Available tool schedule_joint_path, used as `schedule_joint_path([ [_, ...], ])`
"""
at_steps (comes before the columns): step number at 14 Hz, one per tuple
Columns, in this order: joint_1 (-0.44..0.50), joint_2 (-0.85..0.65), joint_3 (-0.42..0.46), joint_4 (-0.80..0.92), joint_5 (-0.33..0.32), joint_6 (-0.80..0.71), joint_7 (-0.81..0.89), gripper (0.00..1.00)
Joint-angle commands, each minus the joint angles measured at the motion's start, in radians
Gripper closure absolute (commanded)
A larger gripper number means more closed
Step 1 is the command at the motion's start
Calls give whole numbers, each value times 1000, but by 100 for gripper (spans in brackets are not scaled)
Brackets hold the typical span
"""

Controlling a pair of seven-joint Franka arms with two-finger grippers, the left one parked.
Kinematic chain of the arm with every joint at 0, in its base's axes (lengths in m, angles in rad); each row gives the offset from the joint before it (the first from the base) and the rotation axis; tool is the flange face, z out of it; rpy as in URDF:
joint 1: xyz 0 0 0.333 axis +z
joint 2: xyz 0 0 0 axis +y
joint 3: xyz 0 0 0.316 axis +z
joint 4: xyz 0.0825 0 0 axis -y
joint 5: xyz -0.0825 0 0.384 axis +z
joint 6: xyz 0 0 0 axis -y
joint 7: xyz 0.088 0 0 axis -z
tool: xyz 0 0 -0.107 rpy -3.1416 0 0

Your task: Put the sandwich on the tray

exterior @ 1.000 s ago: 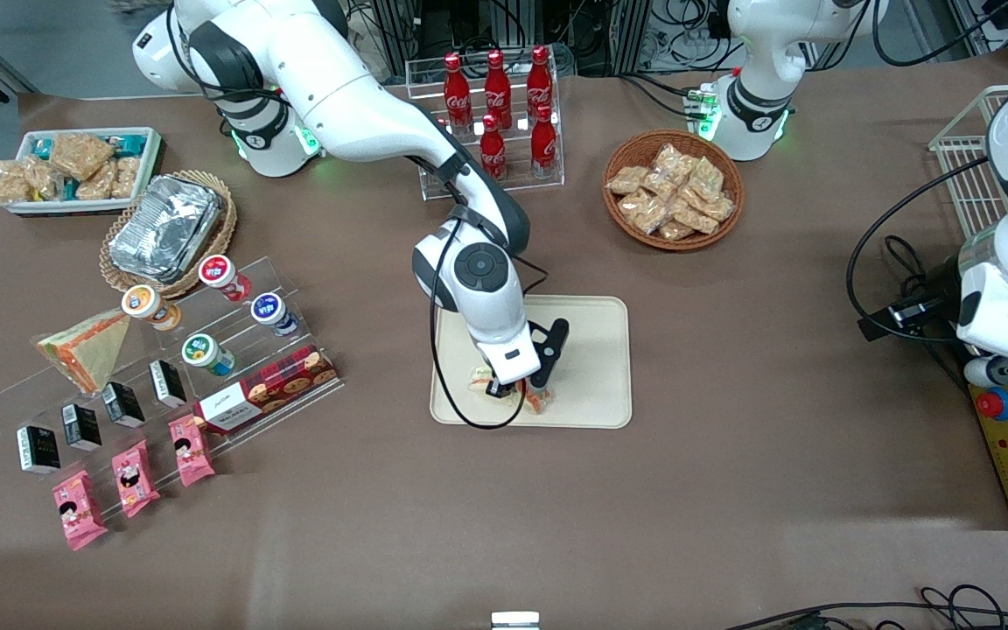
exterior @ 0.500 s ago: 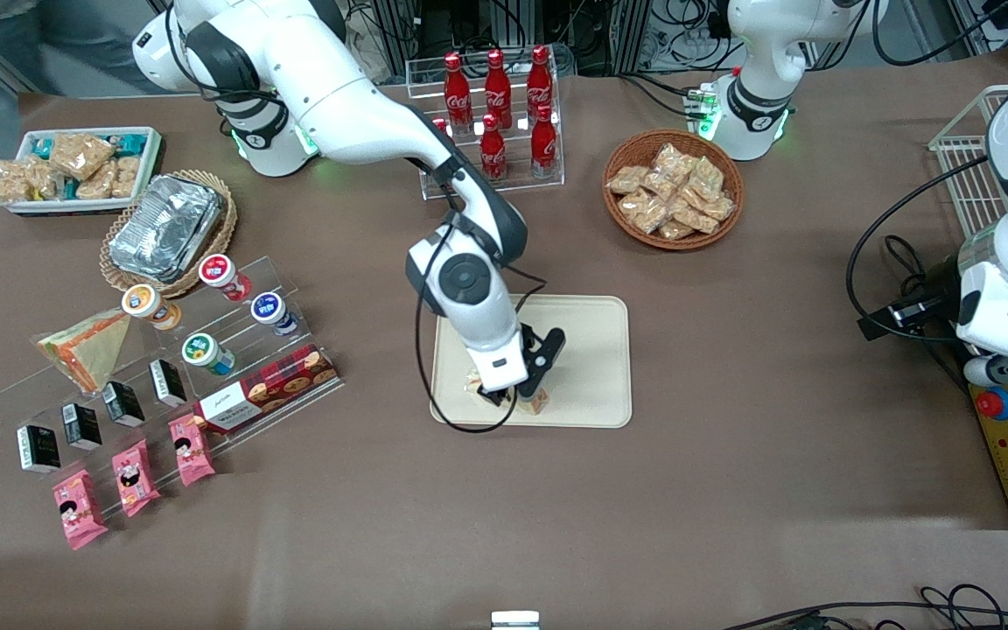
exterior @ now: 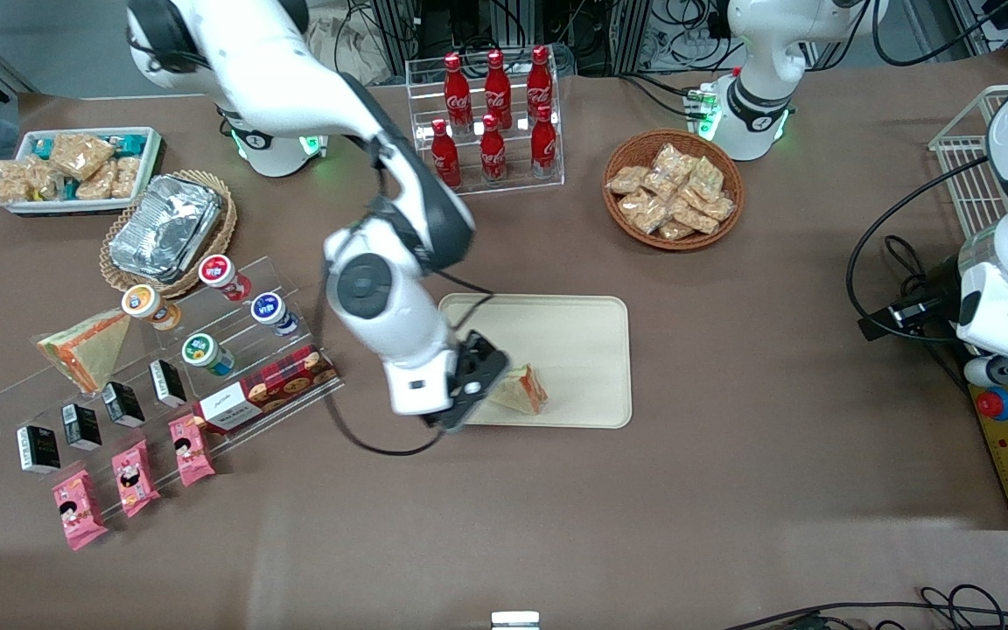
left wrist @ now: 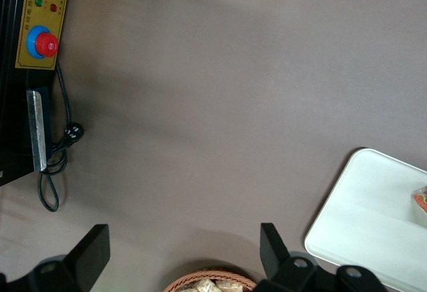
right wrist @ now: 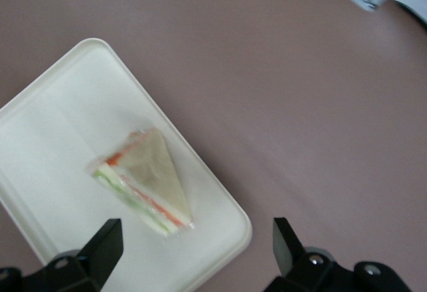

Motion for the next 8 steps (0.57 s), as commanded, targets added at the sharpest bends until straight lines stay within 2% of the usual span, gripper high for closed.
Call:
schedule_joint_path([
  [1,-88,-105,3,-32,30,-91,73,0],
  [7,-271,-231,-23,-22,19,-298,96,0],
  [8,-300,-243,-28,-21,-11,-330,90,0],
])
